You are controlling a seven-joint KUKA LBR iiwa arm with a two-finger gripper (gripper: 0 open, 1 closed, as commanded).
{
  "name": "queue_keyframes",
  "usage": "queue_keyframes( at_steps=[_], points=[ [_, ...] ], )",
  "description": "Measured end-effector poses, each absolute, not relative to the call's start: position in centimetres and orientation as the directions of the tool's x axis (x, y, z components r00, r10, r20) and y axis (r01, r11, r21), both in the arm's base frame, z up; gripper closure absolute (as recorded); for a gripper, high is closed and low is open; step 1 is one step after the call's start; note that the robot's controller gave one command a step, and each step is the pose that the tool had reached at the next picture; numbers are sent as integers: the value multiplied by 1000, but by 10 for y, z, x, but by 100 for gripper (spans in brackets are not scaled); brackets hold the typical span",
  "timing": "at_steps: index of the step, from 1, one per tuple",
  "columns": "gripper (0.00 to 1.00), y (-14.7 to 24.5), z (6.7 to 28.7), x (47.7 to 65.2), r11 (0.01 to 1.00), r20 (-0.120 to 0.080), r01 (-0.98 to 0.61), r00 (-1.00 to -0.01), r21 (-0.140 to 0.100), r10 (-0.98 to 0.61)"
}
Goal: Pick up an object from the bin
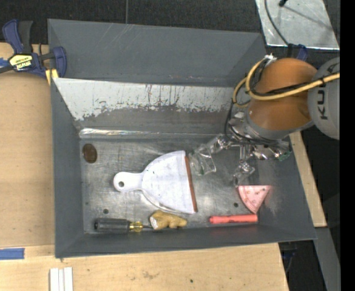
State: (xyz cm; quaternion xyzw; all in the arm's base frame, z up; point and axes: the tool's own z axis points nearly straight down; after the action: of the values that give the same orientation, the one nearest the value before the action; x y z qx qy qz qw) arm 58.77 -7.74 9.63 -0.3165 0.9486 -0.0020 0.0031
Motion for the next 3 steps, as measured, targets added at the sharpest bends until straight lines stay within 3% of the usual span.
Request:
queue_keyframes(
  at_steps=[1,3],
  points=[
    [100,-43,80,617,756,-15,-655,-755,-19,-655],
    [100,-43,82,617,756,-15,-654,-756,-18,-655]
  ],
)
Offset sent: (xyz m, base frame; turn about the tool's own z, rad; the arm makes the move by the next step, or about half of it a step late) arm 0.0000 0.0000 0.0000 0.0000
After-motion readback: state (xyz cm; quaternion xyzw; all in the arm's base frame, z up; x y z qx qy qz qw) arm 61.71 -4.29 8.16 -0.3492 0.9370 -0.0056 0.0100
